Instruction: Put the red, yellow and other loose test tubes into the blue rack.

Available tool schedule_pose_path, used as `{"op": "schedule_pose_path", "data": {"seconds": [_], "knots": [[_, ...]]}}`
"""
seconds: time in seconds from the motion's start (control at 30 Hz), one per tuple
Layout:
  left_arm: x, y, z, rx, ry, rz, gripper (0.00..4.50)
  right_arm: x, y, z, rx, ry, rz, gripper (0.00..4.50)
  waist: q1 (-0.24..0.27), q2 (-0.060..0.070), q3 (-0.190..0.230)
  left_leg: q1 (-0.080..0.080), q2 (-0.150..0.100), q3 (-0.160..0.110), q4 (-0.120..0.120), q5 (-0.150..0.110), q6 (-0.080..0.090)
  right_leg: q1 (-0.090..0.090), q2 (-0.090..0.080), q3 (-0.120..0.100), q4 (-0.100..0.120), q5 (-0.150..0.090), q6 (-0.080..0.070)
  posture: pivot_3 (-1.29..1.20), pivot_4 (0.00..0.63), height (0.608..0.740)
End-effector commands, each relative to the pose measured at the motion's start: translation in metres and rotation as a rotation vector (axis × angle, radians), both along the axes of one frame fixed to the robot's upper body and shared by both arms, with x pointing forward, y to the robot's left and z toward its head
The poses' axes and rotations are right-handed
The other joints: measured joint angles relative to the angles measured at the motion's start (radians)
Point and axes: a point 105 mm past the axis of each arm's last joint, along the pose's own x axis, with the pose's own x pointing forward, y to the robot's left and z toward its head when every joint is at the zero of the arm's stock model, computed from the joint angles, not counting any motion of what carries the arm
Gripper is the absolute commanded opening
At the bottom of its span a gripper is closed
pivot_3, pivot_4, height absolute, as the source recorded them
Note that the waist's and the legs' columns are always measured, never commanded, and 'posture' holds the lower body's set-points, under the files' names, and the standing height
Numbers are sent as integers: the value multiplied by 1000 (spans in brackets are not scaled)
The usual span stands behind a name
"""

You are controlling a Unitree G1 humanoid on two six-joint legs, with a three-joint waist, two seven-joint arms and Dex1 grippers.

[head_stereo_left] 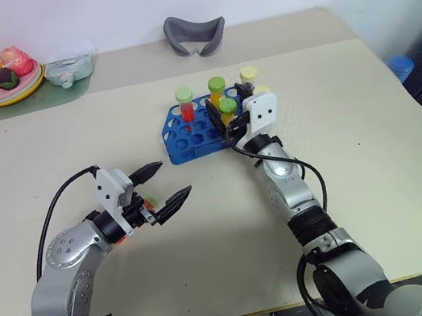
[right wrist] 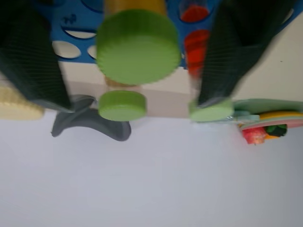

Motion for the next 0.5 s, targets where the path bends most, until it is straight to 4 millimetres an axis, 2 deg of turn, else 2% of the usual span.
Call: {"op": "schedule_pose_path", "data": {"seconds": [0.03, 0.13, 0.2, 0.27, 0.33, 0.5], "knots": [[-3, 5, 11, 9, -42, 2, 4500, -12, -1, 39, 27, -141, 8, 4414, 0, 0, 0, 0, 0, 0, 0, 0, 0, 0, 0, 0, 0, 0, 0, 0, 150, 740], [-1, 13, 16, 24, -51, 34, 4500, -21, -5, 60, 27, -197, 24, 4414, 0, 0, 0, 0, 0, 0, 0, 0, 0, 0, 0, 0, 0, 0, 0, 0, 150, 740], [5, 28, 22, 67, -47, 101, 4500, -36, -3, 79, -28, -250, 99, 4414, 1, 0, 0, 0, 0, 0, 0, 0, 0, 0, 0, 0, 1, 0, 0, 0, 150, 740], [11, 43, 28, 115, -33, 171, 4500, -51, 0, 85, -115, -252, 212, 4414, 3, 0, 0, 0, 0, 0, 0, 0, 0, 0, 0, 0, 1, 0, 0, 0, 150, 740], [15, 52, 33, 147, -17, 218, 4500, -63, 1, 81, -208, -225, 303, 4414, 5, 0, 0, 0, 0, -1, 0, 0, 0, 0, 0, 0, 1, 0, 0, 0, 150, 740], [18, 61, 52, 134, 109, 255, 4500, -92, -10, 50, -478, -91, 508, 4414, 5, 0, 0, 0, -1, -1, 0, 0, 1, 2, 0, -1, -2, 0, 0, 0, 150, 740]]}}
